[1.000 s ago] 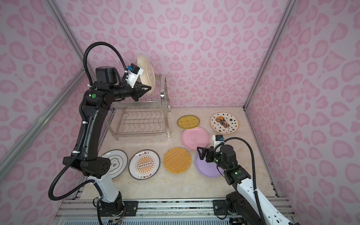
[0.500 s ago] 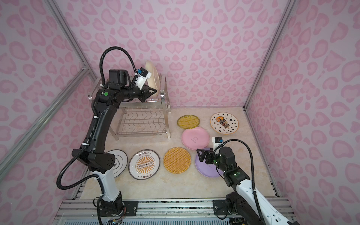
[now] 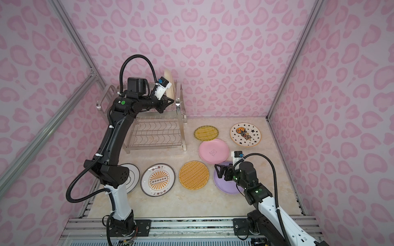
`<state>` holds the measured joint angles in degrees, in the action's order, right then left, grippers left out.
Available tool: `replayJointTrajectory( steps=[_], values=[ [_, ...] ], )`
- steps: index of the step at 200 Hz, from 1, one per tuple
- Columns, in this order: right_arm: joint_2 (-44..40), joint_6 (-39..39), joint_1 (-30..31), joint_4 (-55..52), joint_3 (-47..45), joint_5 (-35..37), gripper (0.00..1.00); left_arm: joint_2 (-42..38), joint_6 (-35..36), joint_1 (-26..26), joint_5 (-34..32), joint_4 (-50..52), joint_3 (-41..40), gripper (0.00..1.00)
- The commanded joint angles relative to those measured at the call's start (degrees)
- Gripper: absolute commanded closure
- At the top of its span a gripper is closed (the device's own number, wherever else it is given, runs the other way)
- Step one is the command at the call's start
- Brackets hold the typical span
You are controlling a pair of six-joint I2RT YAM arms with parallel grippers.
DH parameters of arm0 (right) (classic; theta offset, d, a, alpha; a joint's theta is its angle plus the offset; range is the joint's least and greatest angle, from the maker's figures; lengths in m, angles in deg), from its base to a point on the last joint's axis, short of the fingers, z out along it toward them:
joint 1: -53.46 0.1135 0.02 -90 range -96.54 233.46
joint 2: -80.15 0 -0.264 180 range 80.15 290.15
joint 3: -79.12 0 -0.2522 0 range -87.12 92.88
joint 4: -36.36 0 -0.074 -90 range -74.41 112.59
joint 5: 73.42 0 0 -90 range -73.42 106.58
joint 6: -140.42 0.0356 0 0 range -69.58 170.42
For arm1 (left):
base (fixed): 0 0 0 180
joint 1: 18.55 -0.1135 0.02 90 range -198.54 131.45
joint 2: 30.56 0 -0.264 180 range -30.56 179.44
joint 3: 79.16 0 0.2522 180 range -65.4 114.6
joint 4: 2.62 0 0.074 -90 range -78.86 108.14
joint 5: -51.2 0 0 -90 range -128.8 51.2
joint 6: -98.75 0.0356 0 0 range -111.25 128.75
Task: Load plates into a dish rack
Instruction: Place the plate on the dish rack.
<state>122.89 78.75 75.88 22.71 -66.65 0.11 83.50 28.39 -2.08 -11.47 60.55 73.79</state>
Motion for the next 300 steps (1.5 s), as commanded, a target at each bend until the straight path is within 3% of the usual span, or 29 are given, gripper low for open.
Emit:
replayJointTrajectory(
  steps=[1, 73, 106, 129, 161, 228, 251, 257, 262, 300],
  values=[
    [0.1, 0.4, 0.4, 1.1, 0.2, 1.2, 0.00, 1.0, 3.3, 0.1, 3.2, 4.8, 0.2, 0.96],
    [2.6, 0.5, 4.0, 2.2, 1.0, 3.7, 0.00, 1.8, 3.7, -3.2, 8.8, 5.6, 0.9, 0.95],
    [2.9, 0.6, 4.5, 3.1, 1.2, 4.2, 0.00, 1.9, 2.3, -4.3, 10.3, 5.2, 1.0, 0.71],
    [3.1, 0.9, 4.7, 3.4, 1.3, 4.3, 0.00, 1.4, 1.9, -4.3, 10.4, 5.0, 1.0, 0.60],
    [3.1, 0.8, 5.2, 3.6, 1.1, 4.2, 0.00, 0.3, 1.1, -4.3, 10.6, 4.7, 1.0, 0.51],
    [-0.1, 0.4, 5.3, 1.1, 1.1, 4.9, 0.00, -3.9, -1.6, -4.2, 10.7, 3.3, 0.4, 0.43],
    [-1.2, -0.2, 5.3, -0.8, 2.0, 5.5, 0.00, -6.6, -3.5, -4.3, 10.5, 1.8, -1.0, 0.26],
    [-1.3, -0.1, 5.3, -1.8, 2.5, 6.1, 0.00, -7.5, -4.2, -4.3, 10.4, 1.3, -1.4, 0.15],
    [-1.4, -0.1, 5.3, -2.6, 3.0, 6.5, 0.00, -8.4, -4.8, -4.3, 10.4, 0.8, -2.0, 0.00],
    [-1.7, -0.1, 4.9, -6.7, 5.3, 9.1, 0.00, -16.2, -10.9, -4.4, 10.3, -5.6, -9.6, 0.03]
  ],
)
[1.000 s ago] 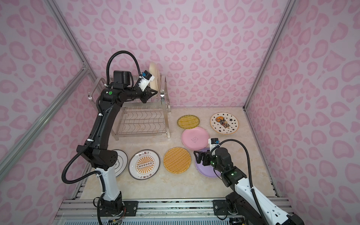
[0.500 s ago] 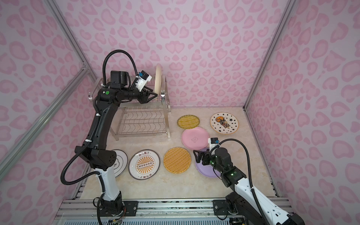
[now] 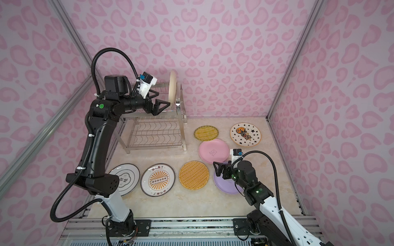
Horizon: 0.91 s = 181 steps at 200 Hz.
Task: Load plates into a dish rack
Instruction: Place the plate on the dish rack, then pick up the plate from the middle-right of the table.
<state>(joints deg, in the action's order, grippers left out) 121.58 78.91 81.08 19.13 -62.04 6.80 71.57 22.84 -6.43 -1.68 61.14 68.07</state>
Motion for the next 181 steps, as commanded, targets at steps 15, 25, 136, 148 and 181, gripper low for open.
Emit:
replayJointTrajectory(
  steps=[15, 25, 136, 148, 181],
  values=[
    [-1.3, 1.6, -1.0, -3.9, 0.9, 4.6, 0.00, -8.2, -9.2, 0.0, -0.1, -10.1, -8.2, 0.03],
    [-2.0, 3.1, -1.9, -4.4, 1.1, 5.5, 0.00, -11.0, -11.8, 0.0, -0.1, -13.3, -11.7, 0.03],
    [-2.3, 6.7, -9.8, -5.9, 4.5, 5.4, 0.02, -42.1, -49.0, -0.2, -3.7, -43.9, -59.4, 0.03],
    [-1.1, 7.9, -11.6, -4.3, 4.2, 3.8, 0.04, -44.7, -49.1, -0.2, -3.1, -43.6, -63.1, 0.03],
    [3.4, 11.0, -15.1, -0.5, 4.0, 1.3, 0.05, -49.8, -47.9, 0.0, 0.8, -43.1, -70.6, 0.03]
  ],
)
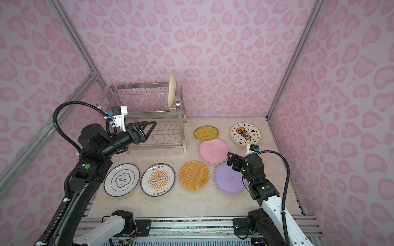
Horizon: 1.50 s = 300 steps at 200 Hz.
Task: Load plates into a dish rack
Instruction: Pick up the plate from the middle-right of the table.
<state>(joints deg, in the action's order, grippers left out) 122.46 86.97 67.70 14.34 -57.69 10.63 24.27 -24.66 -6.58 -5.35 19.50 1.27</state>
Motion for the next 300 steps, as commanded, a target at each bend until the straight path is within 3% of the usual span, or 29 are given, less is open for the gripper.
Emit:
replayJointTrajectory(
  steps=[1, 43, 69, 110, 124, 152, 187, 214, 254, 300],
  values=[
    [2.7, 3.0, -1.8, 4.4, -0.4, -2.6, 0.05, -2.6, -0.4, 0.1, 4.5, -1.5, -4.1, 0.03],
    [8.0, 5.5, -6.3, 8.7, -1.3, -5.2, 0.08, -6.2, 2.8, 2.2, 3.9, -0.9, -15.0, 0.03],
    [8.7, 6.9, -10.0, 6.6, -3.4, -6.5, 0.11, -4.9, 3.3, 2.2, 5.6, 0.5, -17.3, 0.02],
    [-0.6, 10.9, -19.0, -9.8, -8.4, -1.5, 0.11, -1.6, 1.2, 2.9, 7.8, -1.4, -19.5, 0.01],
    [-5.6, 11.9, -20.1, -13.2, -11.0, -1.5, 0.15, -0.9, 0.8, 3.3, 8.6, -1.1, -19.0, 0.00],
    [-12.7, 15.1, -20.1, -14.3, -16.9, -6.1, 0.22, -1.3, 1.1, 5.5, 11.9, -0.5, -17.3, 0.00],
    [-14.1, 14.1, -19.4, -16.5, -18.4, -7.2, 0.35, -4.2, 6.7, 10.3, 12.2, 4.3, -16.5, 0.00],
    [-12.2, 14.0, -16.8, -15.5, -18.7, -6.5, 0.45, -7.3, 9.5, 10.9, 8.6, 6.1, -16.9, 0.01],
    [-5.3, 16.8, -9.1, -11.6, -18.9, -2.3, 0.54, -8.1, 10.1, 10.9, 8.2, 6.9, -17.1, 0.01],
    [-4.7, 18.3, -7.7, -9.8, -19.2, -1.2, 0.71, -8.4, 10.2, 10.9, 7.2, 7.4, -17.4, 0.01]
  ],
)
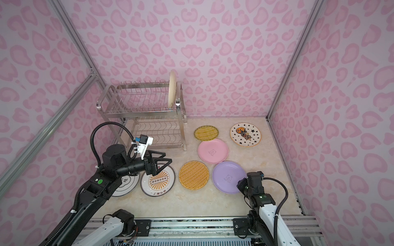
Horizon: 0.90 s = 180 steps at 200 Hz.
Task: Load plates into a dish rack
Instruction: Pick up the plate from the middle-right of the table.
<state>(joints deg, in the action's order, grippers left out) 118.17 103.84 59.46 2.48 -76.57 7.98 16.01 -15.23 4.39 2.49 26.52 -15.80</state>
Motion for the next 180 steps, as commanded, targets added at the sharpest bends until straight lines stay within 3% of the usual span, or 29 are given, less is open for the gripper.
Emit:
replayJointTrajectory(
  steps=[1, 43, 71, 104, 135, 180],
  values=[
    [-0.5, 1.4, 0.6, 2.0, -0.4, 1.5, 0.72, -0.2, 0.8, -0.1, -0.7, 0.3, -0.3, 0.01],
    [-3.2, 1.5, 0.7, 1.0, -2.2, 1.9, 0.88, -0.8, 1.0, -0.1, -1.0, 0.7, -0.2, 0.02],
    [-3.1, 0.8, 0.7, 1.9, -2.9, 0.9, 0.89, -1.0, 1.3, -0.2, -1.7, 0.9, -0.2, 0.02],
    [-1.1, -1.6, 0.7, 1.7, -2.0, 0.7, 1.00, -0.6, 1.2, -0.2, -1.8, 1.0, -0.2, 0.02],
    [-4.3, -1.2, 0.7, -0.1, -2.8, 1.1, 1.00, 0.0, 1.0, -0.2, -1.8, 0.9, -0.2, 0.02],
    [-15.4, -2.3, 0.7, -8.9, 1.6, 2.6, 1.00, 1.9, -1.0, -0.2, -0.7, 0.1, -0.1, 0.02]
  ],
)
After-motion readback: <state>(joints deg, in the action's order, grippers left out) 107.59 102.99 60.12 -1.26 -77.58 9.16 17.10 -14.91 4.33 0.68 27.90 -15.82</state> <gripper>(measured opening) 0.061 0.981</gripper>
